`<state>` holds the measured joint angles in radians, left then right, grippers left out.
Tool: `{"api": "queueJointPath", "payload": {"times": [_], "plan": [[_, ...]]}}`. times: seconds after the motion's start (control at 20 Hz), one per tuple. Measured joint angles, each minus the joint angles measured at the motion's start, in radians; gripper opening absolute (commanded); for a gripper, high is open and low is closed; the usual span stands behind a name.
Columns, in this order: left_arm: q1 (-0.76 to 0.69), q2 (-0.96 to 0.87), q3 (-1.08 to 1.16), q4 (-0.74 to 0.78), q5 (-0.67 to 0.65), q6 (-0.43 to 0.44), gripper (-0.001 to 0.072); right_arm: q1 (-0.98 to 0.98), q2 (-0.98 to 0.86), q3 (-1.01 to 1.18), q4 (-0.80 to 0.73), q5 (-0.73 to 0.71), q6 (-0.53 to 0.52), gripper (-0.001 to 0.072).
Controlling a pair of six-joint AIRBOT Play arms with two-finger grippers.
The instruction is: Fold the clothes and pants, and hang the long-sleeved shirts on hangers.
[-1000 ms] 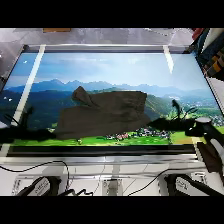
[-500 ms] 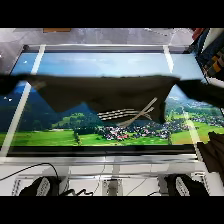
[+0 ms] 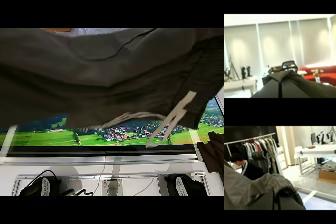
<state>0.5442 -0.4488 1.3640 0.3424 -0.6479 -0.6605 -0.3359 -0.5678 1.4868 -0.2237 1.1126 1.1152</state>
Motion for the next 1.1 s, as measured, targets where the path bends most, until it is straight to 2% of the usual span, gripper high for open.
{"api": "queueJointPath", "payload": {"times": [0.1,0.25,0.35,0.45,0.55,0.7,0.85,0.95,1.1], "plan": [[0.0,-0.034,0.003,-0.003,-0.016,0.002,0.0,0.0,-0.005,-0.005,-0.041,0.005,0.056,0.0025],[-0.014,-0.172,0.003,-0.005,-0.164,-0.036,-0.0001,0.0,-0.041,-0.068,-0.117,0.003,0.126,0.0026],[-0.071,-0.298,0.003,0.017,-0.27,-0.05,-0.0001,0.017,-0.087,-0.148,-0.161,-0.009,0.15,0.0026],[-0.173,-0.429,0.003,0.084,-0.317,-0.066,-0.0001,0.066,-0.152,-0.246,-0.23,-0.053,0.162,0.0026],[-0.297,-0.566,0.003,0.192,-0.314,-0.087,-0.0001,0.142,-0.237,-0.34,-0.316,-0.122,0.169,0.0026],[-0.458,-0.75,0.003,0.328,-0.233,-0.142,-0.0001,0.241,-0.394,-0.425,-0.447,-0.272,0.175,0.0027],[-0.549,-0.884,0.003,0.398,-0.161,-0.225,-0.0001,0.28,-0.531,-0.457,-0.529,-0.378,0.179,0.0026],[-0.577,-0.928,0.003,0.435,-0.168,-0.286,0.0,0.282,-0.591,-0.466,-0.575,-0.409,0.18,0.0026],[-0.595,-0.945,0.003,0.525,-0.27,-0.402,0.0,0.268,-0.63,-0.462,-0.67,-0.386,0.18,0.0026]]}}
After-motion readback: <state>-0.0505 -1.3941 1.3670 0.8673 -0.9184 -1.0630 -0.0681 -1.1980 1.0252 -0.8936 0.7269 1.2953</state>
